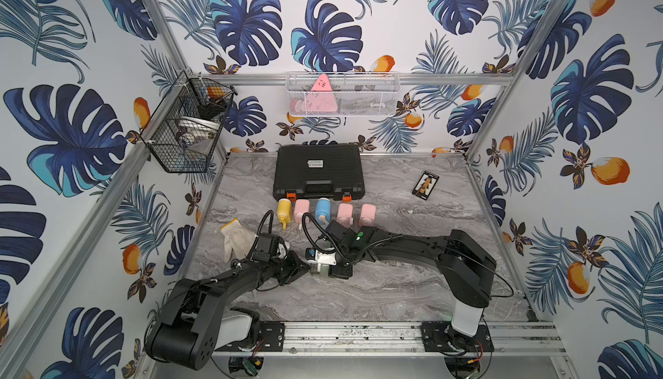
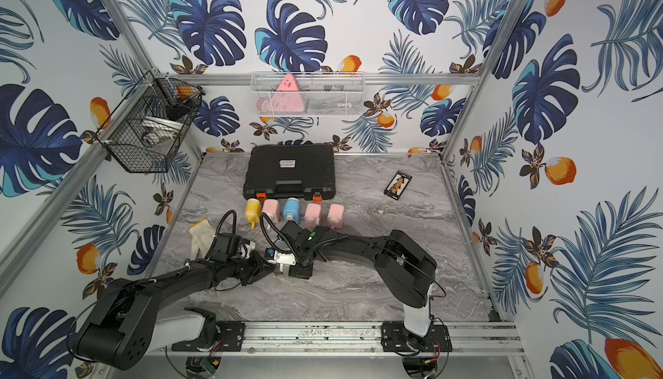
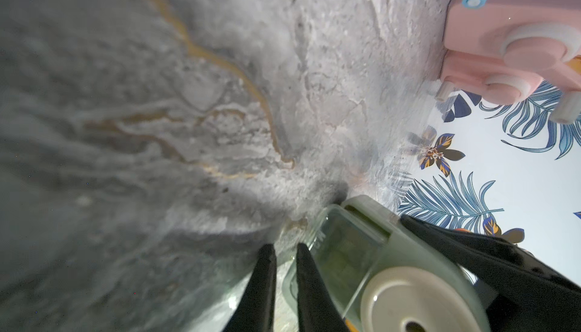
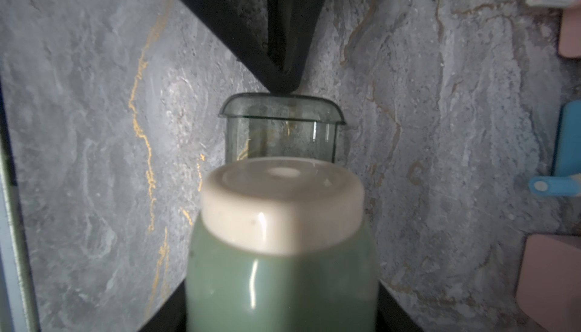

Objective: Put the tray back into the pencil sharpener
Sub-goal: Close the container of the pencil sharpener.

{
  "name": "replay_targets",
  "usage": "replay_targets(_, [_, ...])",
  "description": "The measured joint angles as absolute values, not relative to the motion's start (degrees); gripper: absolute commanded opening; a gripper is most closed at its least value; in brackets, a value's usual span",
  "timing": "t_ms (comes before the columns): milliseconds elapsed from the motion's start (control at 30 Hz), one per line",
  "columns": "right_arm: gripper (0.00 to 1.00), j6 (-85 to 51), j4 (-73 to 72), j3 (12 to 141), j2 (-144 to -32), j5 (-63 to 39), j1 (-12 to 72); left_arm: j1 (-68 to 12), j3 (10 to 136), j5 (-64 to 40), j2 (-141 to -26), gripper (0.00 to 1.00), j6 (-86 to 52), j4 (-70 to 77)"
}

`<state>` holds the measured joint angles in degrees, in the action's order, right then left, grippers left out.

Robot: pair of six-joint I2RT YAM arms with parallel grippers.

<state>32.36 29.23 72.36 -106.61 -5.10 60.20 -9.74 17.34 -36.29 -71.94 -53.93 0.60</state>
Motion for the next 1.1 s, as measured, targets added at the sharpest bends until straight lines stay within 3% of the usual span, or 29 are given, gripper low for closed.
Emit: replay_targets(1100, [0.52,29.06,20.58,69.34,-106.34,-5.39,60.49,-12.84,19.27,-33.65,-68.05,0.28,-53.65,-3.29])
